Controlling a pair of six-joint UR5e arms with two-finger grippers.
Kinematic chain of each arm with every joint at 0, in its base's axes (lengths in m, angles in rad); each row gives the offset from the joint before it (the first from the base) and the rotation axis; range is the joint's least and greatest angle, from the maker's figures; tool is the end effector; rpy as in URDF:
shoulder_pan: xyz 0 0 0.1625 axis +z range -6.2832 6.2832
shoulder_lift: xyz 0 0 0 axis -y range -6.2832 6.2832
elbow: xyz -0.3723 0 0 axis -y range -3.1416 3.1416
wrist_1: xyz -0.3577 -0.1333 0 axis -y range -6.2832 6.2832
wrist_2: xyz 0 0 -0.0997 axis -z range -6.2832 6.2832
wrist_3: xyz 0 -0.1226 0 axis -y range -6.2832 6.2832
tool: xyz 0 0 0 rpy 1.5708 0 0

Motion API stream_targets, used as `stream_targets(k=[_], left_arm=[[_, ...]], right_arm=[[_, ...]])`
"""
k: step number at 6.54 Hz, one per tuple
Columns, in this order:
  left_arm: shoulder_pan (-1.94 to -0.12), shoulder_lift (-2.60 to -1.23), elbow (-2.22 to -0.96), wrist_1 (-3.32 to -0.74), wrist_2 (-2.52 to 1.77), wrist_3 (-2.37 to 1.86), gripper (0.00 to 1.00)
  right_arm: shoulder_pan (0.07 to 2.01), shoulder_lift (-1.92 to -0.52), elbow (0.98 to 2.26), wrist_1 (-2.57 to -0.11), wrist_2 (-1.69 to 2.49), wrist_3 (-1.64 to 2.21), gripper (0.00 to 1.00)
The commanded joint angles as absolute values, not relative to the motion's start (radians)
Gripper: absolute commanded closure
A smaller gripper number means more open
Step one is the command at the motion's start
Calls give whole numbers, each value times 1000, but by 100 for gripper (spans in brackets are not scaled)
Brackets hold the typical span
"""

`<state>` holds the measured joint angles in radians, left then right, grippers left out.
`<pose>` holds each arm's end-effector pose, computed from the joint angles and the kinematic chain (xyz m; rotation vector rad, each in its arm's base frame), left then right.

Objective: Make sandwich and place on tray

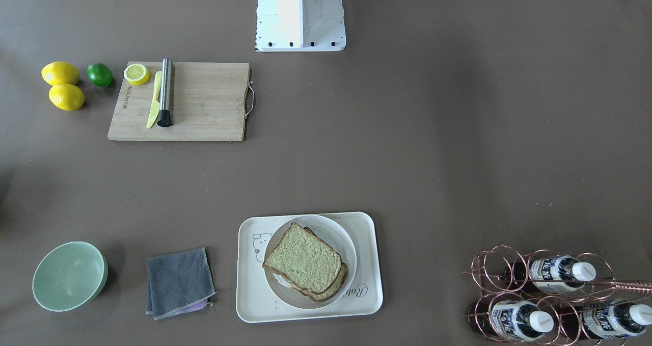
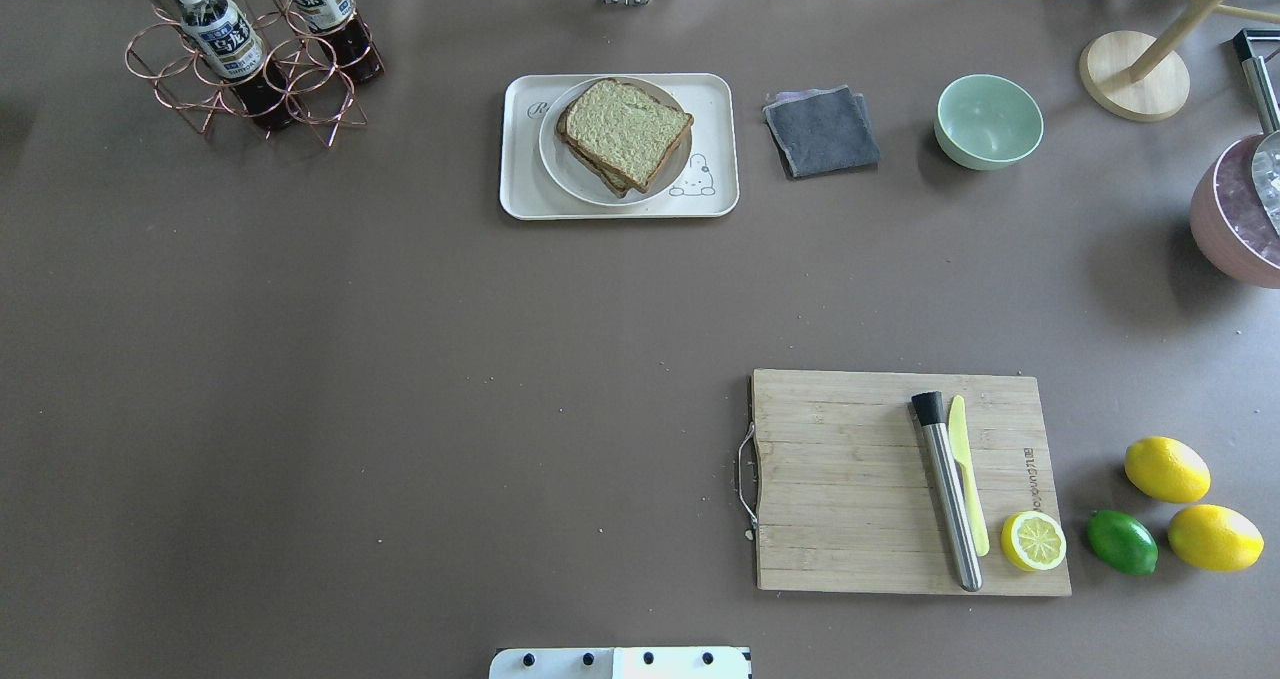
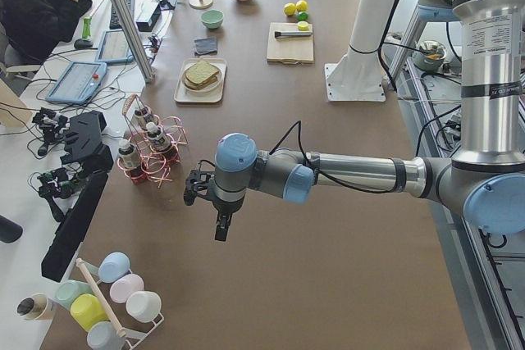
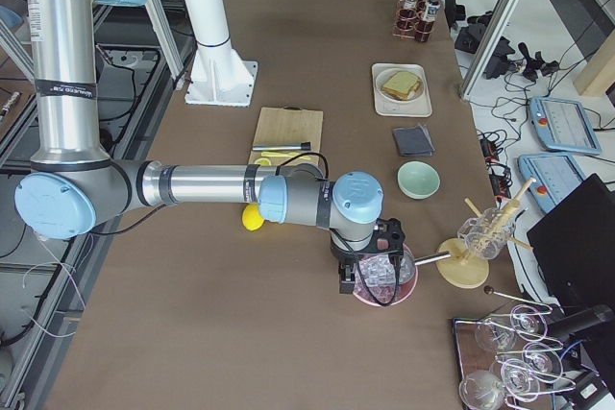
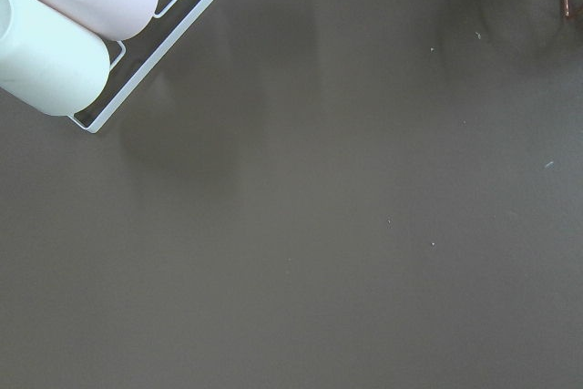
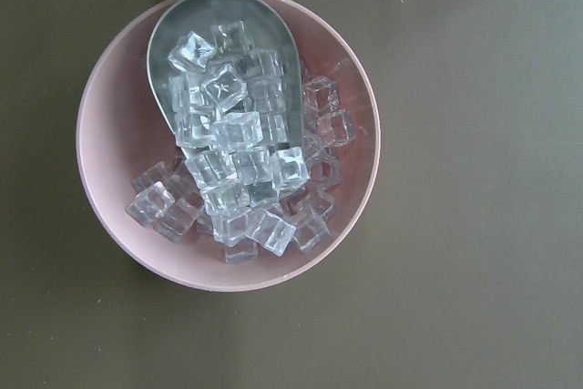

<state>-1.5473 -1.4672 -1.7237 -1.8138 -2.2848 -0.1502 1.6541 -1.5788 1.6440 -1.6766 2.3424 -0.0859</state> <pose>-0.0426 -0.4421 0.5752 0.2171 0.7301 -0.0162 0.0851 -0.4445 0.6033 0.0268 -0.7720 0.0132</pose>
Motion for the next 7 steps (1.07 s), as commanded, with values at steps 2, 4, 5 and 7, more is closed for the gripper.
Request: stream_targets(k=[2,4,5,7], left_arm=[[-1548,-1463,-1723,-1813,-2336,-152,3],[-1548,-1470,-1724,-1812,-2336,-152,3],[-1548,-1474,-1723,-1812,-2336,-152,3],[-1548,-1468,-1724,-1812,-2338,-152,3]], right_arm=[[1654,-1578,1649,-1675,2347,-87,1],[1654,-1577,1651,-1674,2347,-89,0],[1654,-1577,1651,-1674,2347,-89,1],[1654,-1577,1655,-1674,2361,-86,1]])
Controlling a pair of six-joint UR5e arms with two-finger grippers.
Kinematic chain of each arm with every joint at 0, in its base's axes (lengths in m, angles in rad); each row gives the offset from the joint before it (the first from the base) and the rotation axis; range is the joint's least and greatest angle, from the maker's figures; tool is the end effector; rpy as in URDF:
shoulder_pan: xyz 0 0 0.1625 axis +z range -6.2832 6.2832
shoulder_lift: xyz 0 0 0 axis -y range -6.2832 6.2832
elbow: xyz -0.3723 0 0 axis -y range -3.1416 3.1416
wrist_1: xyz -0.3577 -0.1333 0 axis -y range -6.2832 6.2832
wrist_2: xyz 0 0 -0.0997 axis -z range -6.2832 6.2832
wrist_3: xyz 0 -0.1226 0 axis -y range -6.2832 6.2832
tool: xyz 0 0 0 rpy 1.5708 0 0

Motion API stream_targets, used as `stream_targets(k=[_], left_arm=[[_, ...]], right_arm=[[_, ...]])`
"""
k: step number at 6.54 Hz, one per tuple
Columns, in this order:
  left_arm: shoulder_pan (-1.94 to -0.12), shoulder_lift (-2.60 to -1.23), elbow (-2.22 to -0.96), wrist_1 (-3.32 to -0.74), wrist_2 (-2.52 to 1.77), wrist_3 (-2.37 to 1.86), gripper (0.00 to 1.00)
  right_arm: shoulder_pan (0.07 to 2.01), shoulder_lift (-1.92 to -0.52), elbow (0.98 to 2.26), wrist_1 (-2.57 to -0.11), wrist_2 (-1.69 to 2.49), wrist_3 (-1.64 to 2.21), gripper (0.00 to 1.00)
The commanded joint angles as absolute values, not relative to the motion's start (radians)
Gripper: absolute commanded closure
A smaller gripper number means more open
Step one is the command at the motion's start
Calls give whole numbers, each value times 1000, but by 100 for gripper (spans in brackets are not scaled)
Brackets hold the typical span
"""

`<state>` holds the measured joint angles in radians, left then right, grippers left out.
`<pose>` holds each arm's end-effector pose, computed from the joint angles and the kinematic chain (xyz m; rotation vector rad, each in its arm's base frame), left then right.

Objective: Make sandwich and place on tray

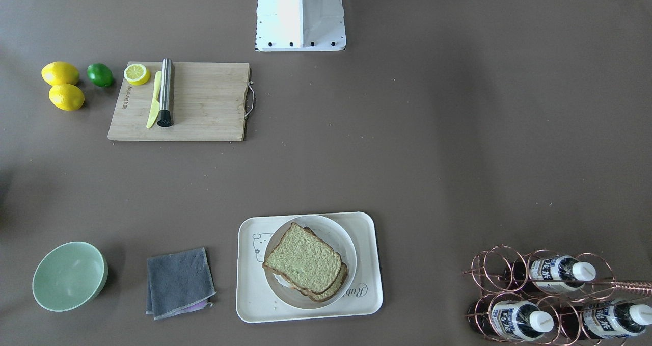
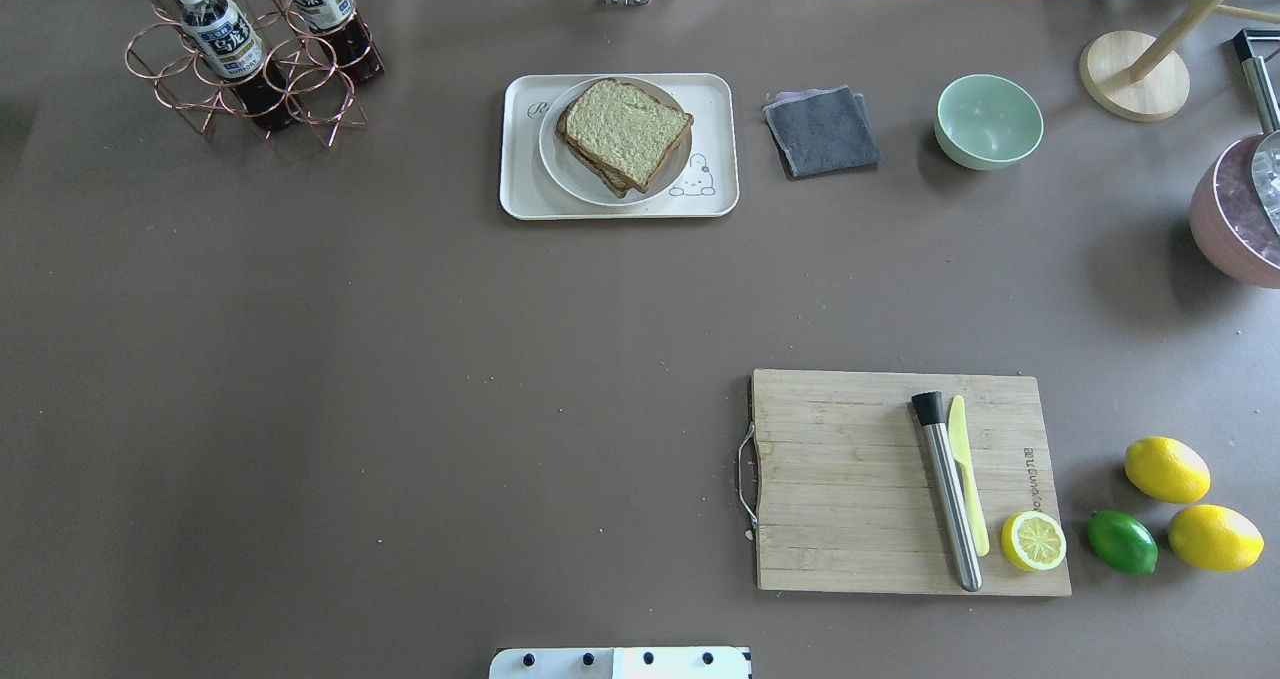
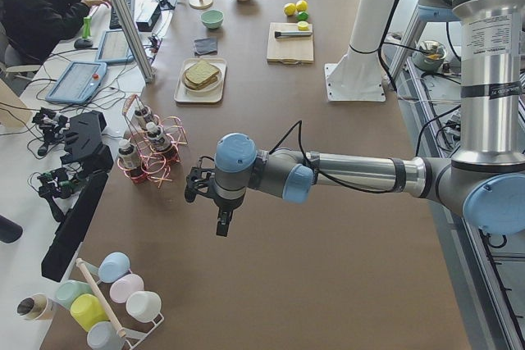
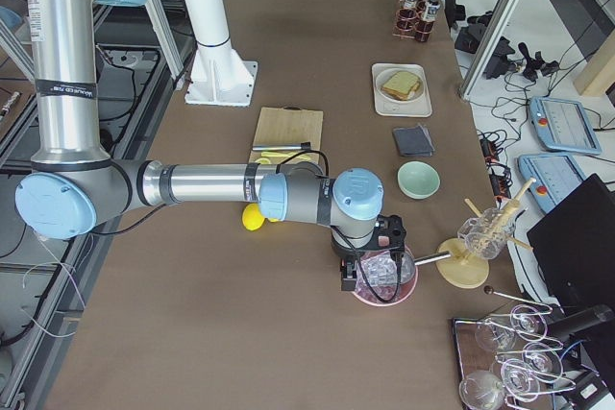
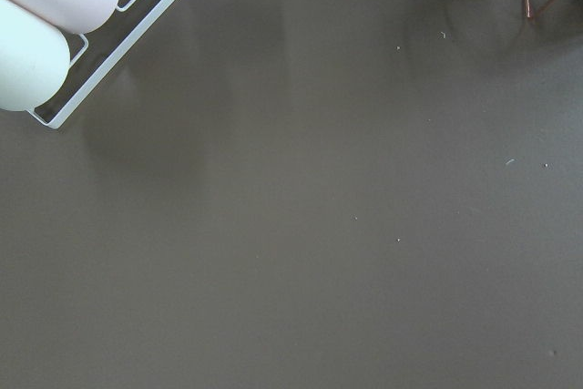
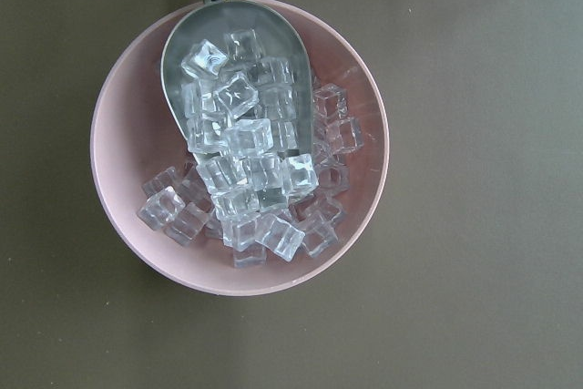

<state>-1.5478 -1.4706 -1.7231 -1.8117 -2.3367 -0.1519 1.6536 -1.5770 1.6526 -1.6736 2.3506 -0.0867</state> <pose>-0.0382 -0.4419 0.5701 0.2109 0.7813 -0.0096 0.0843 -0.4462 0.5976 0.0403 -0.7791 0.0069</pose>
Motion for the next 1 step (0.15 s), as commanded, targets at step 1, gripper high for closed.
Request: stream_targets(k=[1], left_arm=[[-1548,-1468,-1723,-1813,-2336,-152,3]], right_arm=[[1655,-1577,1661,-1674,2364,-86,1]])
